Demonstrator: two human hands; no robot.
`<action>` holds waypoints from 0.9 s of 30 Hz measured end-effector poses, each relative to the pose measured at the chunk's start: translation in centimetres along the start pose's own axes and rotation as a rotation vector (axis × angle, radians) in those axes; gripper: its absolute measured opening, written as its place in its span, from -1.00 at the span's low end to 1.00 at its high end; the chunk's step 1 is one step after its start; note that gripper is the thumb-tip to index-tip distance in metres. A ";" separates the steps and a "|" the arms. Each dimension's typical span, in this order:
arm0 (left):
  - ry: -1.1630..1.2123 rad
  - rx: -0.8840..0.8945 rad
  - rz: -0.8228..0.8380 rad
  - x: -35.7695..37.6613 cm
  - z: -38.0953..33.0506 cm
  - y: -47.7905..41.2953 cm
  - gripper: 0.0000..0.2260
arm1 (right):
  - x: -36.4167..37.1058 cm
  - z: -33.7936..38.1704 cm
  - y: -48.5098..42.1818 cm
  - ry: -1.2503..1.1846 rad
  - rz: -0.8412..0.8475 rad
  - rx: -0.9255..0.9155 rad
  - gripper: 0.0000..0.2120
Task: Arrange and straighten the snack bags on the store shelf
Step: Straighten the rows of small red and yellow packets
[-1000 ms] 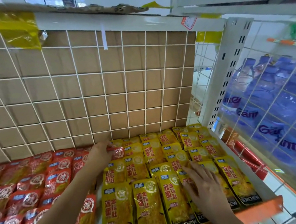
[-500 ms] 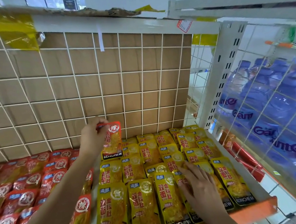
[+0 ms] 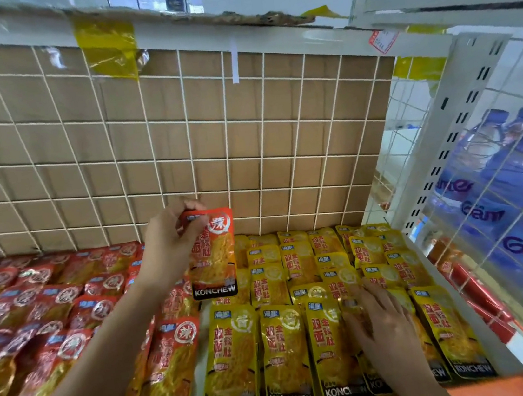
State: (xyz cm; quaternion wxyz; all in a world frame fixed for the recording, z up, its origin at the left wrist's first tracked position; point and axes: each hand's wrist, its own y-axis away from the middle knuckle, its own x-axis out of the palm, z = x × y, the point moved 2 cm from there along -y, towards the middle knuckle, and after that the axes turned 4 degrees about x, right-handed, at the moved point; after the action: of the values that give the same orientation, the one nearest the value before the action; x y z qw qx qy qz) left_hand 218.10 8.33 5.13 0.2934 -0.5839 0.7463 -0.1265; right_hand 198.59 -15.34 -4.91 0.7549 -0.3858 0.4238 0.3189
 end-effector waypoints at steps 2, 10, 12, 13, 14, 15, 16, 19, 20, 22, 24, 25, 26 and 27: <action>-0.046 0.000 0.009 -1.5 0.3 0.9 -0.76 | 0.0 0.9 -0.3 -0.005 -0.005 -0.015 -0.56; -0.192 -0.016 0.018 -8.7 2.0 4.4 -0.78 | 1.5 6.7 -0.8 -0.148 0.085 -0.112 -0.61; -0.214 -0.031 0.017 -10.8 2.6 5.1 -0.77 | 2.2 8.6 -0.7 -0.175 0.142 -0.112 -0.56; -0.216 -0.050 0.011 -11.9 3.1 5.5 -0.79 | 2.5 9.7 -0.6 -0.177 0.146 -0.121 -0.48; -0.218 -0.070 0.001 -13.0 3.6 5.9 -0.79 | 2.8 10.9 -0.5 -0.176 0.153 -0.137 -0.39; -0.226 -0.083 -0.012 -14.1 4.1 6.3 -0.79 | 3.3 12.1 -0.4 -0.181 0.174 -0.146 -0.32; -0.244 -0.089 -0.015 -15.2 4.7 6.7 -0.79 | 3.7 13.2 -0.3 -0.191 0.193 -0.151 -0.28; -0.270 -0.135 0.010 -17.7 6.4 7.6 -0.86 | 4.8 16.4 0.0 -0.203 0.189 -0.211 -0.24; -0.267 -0.148 0.022 -18.4 6.9 7.9 -0.85 | 5.1 17.5 0.2 -0.209 0.205 -0.221 -0.24; -0.265 -0.156 0.048 -19.2 7.7 8.4 -0.77 | 5.6 19.5 0.6 -0.246 0.250 -0.229 -0.31; -0.260 -0.163 0.062 -19.8 8.3 8.7 -0.71 | 6.0 21.6 1.3 -0.291 0.252 -0.245 -0.39; -0.243 -0.167 0.067 -20.0 8.5 8.7 -0.71 | 6.2 22.8 1.6 -0.304 0.246 -0.253 -0.40; -0.218 -0.172 0.077 -20.2 8.7 8.8 -0.72 | 6.3 23.9 2.0 -0.314 0.238 -0.264 -0.37; -0.192 -0.171 0.089 -20.2 8.7 8.7 -0.73 | 6.4 24.9 2.4 -0.328 0.239 -0.276 -0.33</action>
State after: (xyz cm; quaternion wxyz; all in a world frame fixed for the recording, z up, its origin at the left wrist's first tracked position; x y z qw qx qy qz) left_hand 219.22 31.28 -0.58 0.3178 -0.5825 0.7481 0.0073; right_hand 209.29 8.11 -2.77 0.7105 -0.3754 0.2906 0.5193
